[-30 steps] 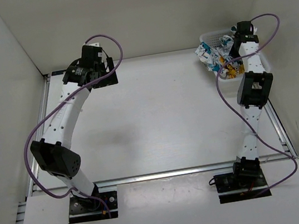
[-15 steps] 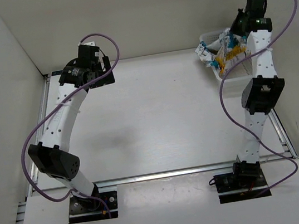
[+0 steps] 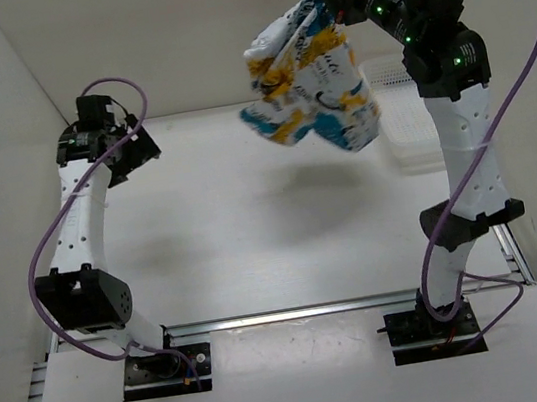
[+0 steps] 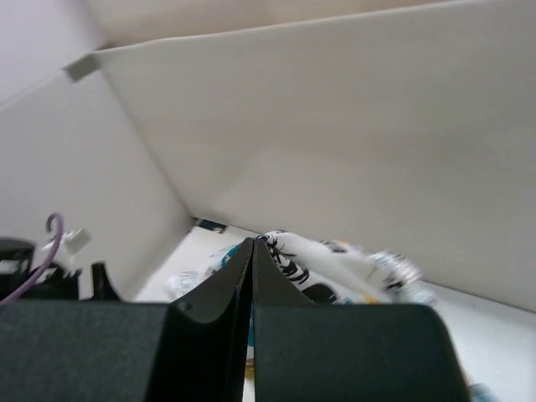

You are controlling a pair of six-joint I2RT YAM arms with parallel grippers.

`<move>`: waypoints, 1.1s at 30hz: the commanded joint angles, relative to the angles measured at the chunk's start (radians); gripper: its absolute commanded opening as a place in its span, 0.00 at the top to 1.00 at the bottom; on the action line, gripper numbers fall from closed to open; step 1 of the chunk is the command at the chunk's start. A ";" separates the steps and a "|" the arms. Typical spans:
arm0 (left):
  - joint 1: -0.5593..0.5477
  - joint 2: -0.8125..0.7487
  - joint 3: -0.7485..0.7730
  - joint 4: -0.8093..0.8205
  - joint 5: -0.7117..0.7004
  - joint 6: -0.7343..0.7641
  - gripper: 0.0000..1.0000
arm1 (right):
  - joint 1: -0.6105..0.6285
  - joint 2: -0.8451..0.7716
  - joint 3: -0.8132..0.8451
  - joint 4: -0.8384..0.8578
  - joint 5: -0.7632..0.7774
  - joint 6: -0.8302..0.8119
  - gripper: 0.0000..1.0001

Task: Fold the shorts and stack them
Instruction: Move the shorts to the center of the board

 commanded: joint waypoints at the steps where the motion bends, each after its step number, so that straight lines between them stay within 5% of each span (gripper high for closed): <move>1: 0.076 -0.090 0.109 -0.038 0.057 -0.038 0.00 | 0.039 -0.044 -0.042 0.043 0.019 0.001 1.00; 9: 0.141 -0.136 0.165 -0.058 0.066 -0.027 0.00 | 0.123 -0.170 -0.710 0.052 0.153 0.067 0.98; 10: 0.141 -0.136 0.145 -0.058 0.066 -0.015 0.00 | 0.101 -0.170 -0.817 0.063 0.153 0.067 0.58; 11: 0.141 -0.136 0.131 -0.058 0.081 -0.006 0.00 | 0.049 -0.136 -0.833 0.063 0.127 0.067 0.35; 13: 0.141 -0.126 0.108 -0.049 0.115 0.003 0.00 | 0.012 -0.048 -0.785 -0.080 0.093 0.081 0.18; 17: 0.078 -0.159 -0.042 -0.060 0.129 0.027 0.00 | 0.026 -0.168 -0.974 -0.030 0.145 0.063 0.13; 21: 0.056 -0.250 -0.301 -0.022 0.198 -0.005 0.25 | 0.069 -0.311 -1.161 -0.003 0.147 0.063 0.28; 26: -0.089 -0.293 -0.553 0.064 0.258 -0.096 0.00 | 0.151 -0.368 -1.355 -0.003 0.138 0.092 0.08; 33: -0.218 -0.063 -0.717 0.230 0.291 -0.188 0.00 | 0.173 -0.388 -1.372 -0.025 0.151 0.117 0.03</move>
